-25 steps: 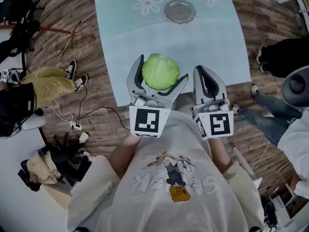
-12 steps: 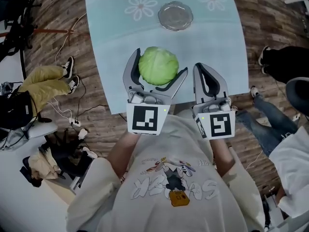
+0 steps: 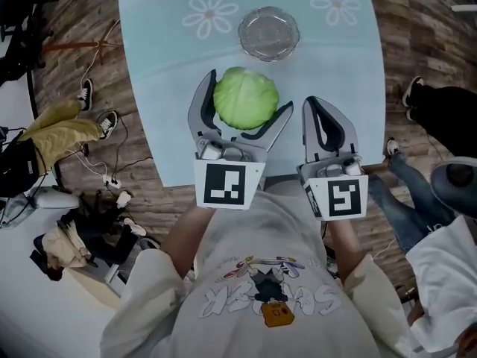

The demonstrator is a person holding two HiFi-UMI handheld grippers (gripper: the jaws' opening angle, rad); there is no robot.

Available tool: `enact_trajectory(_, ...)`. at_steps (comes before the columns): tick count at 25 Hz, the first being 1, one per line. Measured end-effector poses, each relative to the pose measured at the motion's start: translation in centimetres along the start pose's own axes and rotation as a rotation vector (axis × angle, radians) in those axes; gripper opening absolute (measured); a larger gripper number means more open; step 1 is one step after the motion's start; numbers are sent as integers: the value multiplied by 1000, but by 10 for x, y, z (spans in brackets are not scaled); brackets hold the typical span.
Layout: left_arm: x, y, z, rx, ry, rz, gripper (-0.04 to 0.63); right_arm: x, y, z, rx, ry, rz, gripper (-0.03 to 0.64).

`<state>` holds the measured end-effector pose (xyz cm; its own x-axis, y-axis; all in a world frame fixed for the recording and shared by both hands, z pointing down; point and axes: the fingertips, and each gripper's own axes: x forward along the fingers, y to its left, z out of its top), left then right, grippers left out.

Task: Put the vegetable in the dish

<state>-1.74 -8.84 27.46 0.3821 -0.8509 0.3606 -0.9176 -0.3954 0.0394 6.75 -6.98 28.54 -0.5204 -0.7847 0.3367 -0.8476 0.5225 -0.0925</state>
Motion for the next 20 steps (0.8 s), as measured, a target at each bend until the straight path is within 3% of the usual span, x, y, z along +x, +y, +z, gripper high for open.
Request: enact_trajectory(20, 124, 18, -61, -11, 99, 39, 545, 86, -65, -50, 7, 78, 75, 23)
